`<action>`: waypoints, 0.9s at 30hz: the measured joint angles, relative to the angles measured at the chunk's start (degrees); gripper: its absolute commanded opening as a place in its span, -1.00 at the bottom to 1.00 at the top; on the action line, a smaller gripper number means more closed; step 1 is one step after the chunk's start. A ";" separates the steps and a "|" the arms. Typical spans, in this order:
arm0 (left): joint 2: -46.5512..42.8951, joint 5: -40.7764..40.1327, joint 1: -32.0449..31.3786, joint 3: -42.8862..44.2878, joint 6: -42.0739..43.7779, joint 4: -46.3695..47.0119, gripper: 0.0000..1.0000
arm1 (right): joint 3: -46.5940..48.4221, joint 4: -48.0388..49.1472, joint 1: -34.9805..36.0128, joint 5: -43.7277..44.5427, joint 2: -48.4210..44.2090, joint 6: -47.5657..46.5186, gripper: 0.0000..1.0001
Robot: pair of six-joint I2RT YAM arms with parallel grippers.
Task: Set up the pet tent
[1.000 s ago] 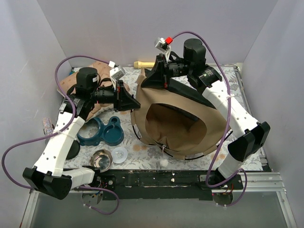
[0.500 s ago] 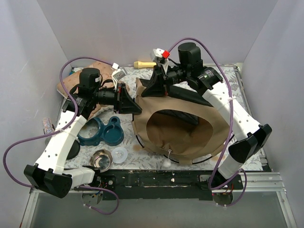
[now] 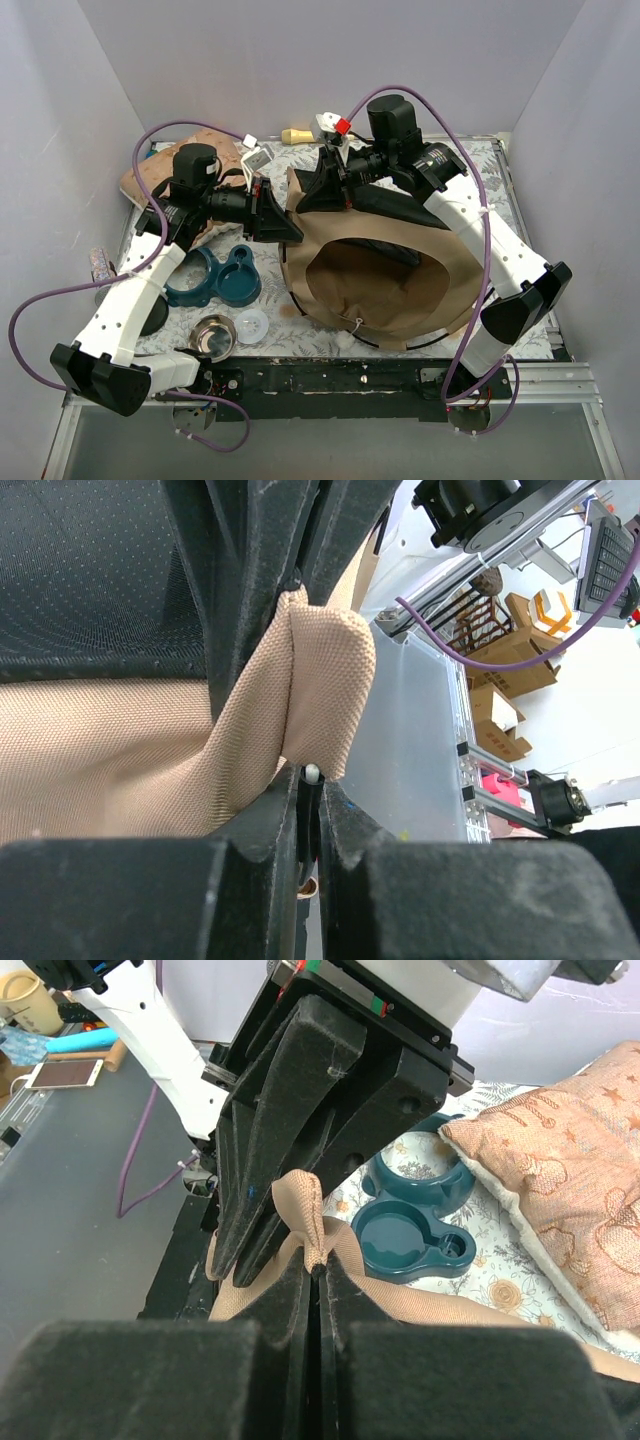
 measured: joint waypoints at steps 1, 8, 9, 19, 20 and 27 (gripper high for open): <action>-0.02 0.00 -0.09 -0.04 0.02 0.07 -1.00 | 0.00 0.00 0.00 0.04 0.00 0.13 -0.97; -0.28 0.17 -0.28 -1.55 0.02 0.44 -1.00 | -0.02 1.14 0.02 0.42 0.00 3.37 -0.97; -0.42 0.22 -0.33 -1.84 0.00 0.44 -1.00 | -0.02 1.66 0.02 0.42 0.00 4.22 -0.97; -1.07 0.20 -0.46 -2.23 0.61 0.28 -1.00 | -0.02 3.34 0.04 -0.07 0.00 6.78 -0.97; -1.07 0.20 -0.46 -2.21 0.63 0.22 -1.00 | -0.02 3.08 0.11 -0.04 0.00 6.43 -0.97; -1.05 0.22 -0.50 -1.92 0.85 -0.39 -1.00 | 1.49 -2.54 1.75 0.22 0.17 1.14 -0.97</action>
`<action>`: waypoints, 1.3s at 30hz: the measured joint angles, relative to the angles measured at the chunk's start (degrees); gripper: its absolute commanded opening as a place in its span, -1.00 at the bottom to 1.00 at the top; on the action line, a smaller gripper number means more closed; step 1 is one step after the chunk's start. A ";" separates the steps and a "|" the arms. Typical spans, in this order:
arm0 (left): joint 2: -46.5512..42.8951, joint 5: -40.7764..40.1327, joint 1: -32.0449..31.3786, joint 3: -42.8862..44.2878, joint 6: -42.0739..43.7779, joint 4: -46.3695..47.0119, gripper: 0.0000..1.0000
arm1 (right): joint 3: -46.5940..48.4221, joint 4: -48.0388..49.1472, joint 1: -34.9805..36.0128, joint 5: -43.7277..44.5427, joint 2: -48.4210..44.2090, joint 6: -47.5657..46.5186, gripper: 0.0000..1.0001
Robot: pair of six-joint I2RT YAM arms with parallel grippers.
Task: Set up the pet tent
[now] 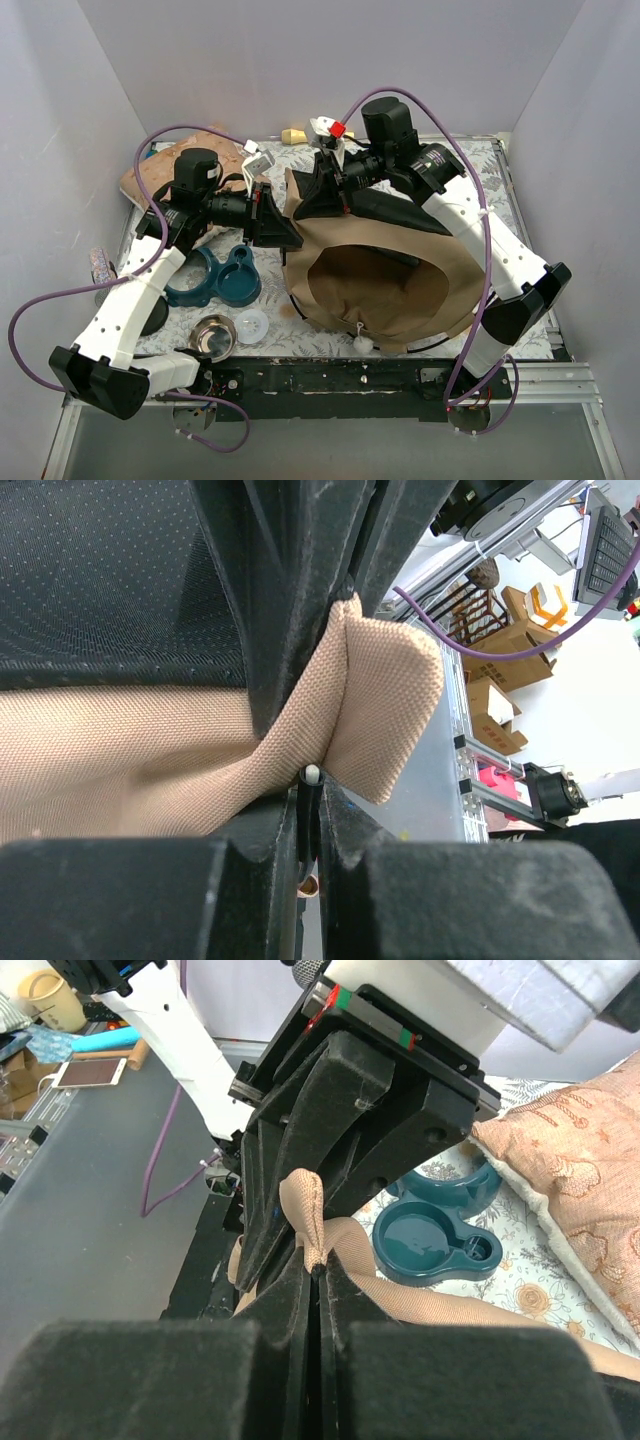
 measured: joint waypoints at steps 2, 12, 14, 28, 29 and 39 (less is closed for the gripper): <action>0.00 0.00 0.02 0.15 0.07 -0.11 -1.00 | 0.04 -0.68 0.11 0.00 0.00 -0.59 -0.97; -0.02 0.07 0.00 0.17 0.50 -0.50 -1.00 | 0.04 -1.01 0.07 0.26 0.17 -0.04 -0.97; -0.07 0.15 0.00 0.13 0.63 -0.50 -1.00 | 0.04 0.24 -0.20 0.22 0.17 1.77 -0.97; -0.74 0.35 0.00 0.00 1.05 -0.50 -1.00 | -0.07 2.78 -1.75 -0.33 0.33 5.86 -0.97; -0.72 0.39 0.00 0.00 1.05 -0.50 -1.00 | -0.07 2.43 -1.73 -0.31 0.37 5.38 -0.97; -0.37 0.79 -0.04 0.15 1.01 -0.48 -1.00 | -0.07 -1.62 -1.07 0.00 0.59 0.72 -0.97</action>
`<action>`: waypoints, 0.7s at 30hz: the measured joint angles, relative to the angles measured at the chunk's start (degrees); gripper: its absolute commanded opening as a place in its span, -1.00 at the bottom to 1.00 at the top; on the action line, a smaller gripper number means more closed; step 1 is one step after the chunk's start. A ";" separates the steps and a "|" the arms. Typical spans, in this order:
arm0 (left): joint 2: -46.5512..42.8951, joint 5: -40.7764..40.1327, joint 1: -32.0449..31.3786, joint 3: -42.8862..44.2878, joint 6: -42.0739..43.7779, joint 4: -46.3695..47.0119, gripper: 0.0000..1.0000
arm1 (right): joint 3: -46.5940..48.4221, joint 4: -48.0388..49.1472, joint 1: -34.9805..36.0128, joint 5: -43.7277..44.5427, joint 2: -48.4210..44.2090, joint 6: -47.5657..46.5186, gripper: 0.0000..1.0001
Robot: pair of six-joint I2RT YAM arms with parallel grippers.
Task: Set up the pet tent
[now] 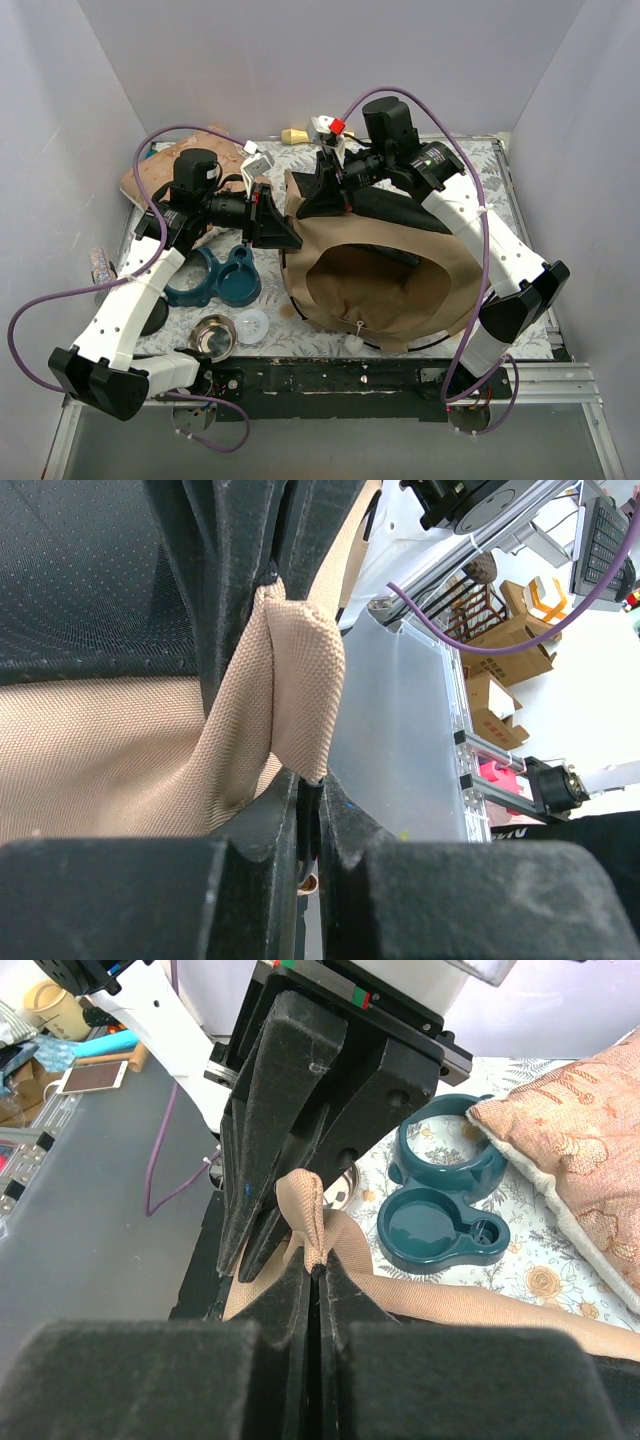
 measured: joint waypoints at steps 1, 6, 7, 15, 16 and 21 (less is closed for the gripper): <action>0.00 0.00 0.00 0.00 -0.02 0.02 -1.00 | 0.00 -0.15 0.00 0.00 0.00 -0.22 -0.97; 0.07 0.02 -0.13 0.00 -0.17 0.04 -1.00 | 0.00 -0.83 0.00 0.00 0.00 -1.03 -0.97; 0.15 0.02 -0.20 0.00 -0.31 0.15 -1.00 | 0.02 -0.92 0.00 0.00 0.02 -1.05 -0.97; 1.11 0.20 -0.46 0.00 -1.07 1.09 -1.00 | 0.04 -1.64 0.61 0.13 0.11 -2.12 -0.97; 1.11 0.22 -0.50 0.00 -1.09 1.07 -1.00 | 0.07 -1.92 0.74 0.20 0.11 -2.45 -0.97; 1.11 0.24 -0.63 0.00 -1.55 1.36 -1.00 | 0.28 -3.41 0.87 0.37 0.13 -4.26 -0.97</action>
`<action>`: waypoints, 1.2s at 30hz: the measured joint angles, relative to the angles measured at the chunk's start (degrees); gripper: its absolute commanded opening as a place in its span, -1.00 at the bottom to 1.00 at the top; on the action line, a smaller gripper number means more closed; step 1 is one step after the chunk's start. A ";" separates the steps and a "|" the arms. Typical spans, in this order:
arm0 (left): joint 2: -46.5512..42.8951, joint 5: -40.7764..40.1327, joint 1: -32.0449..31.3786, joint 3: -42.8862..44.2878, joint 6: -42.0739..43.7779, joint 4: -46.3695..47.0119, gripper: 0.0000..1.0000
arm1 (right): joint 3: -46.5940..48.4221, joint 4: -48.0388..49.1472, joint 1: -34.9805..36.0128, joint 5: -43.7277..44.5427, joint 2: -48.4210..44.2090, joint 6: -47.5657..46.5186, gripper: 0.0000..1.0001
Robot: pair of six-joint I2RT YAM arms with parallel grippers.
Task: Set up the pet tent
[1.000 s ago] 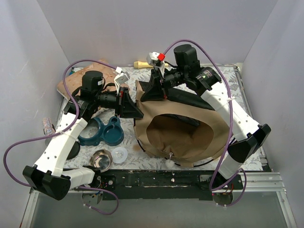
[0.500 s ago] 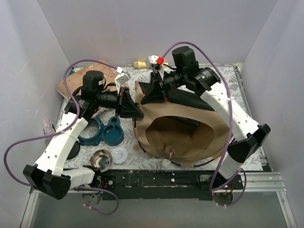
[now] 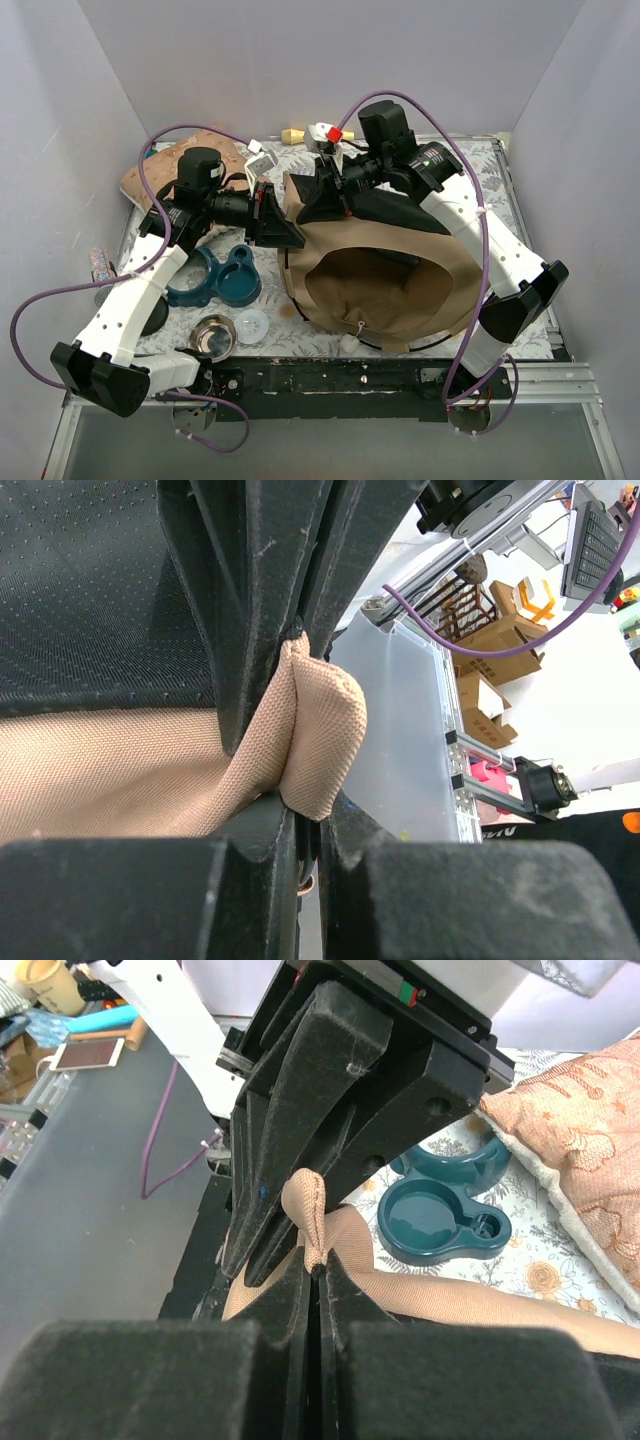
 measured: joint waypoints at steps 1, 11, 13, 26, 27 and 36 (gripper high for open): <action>0.00 0.04 0.00 0.00 -0.13 0.13 -1.00 | 0.28 -0.72 0.04 0.17 0.07 -0.55 -0.97; -0.07 -0.50 -0.04 0.00 -0.44 0.39 -0.94 | 2.91 -8.20 0.87 2.78 0.61 -10.21 -0.97; -0.68 -0.98 -0.07 -0.72 -0.57 1.53 -0.71 | 3.58 -8.79 1.03 3.34 0.74 -10.73 -0.97; -10.93 -3.43 -0.13 -15.21 -3.80 9.86 -0.39 | 5.01 -9.07 1.03 2.80 1.31 -6.71 -0.97; -11.02 -3.43 -0.13 -15.85 -4.20 10.60 -0.42 | 5.03 -9.09 1.01 2.78 1.31 -6.51 -0.97; -10.97 -3.45 -0.15 -17.03 -7.96 18.25 -1.00 | 5.09 -9.16 0.85 2.62 1.31 -7.21 -0.97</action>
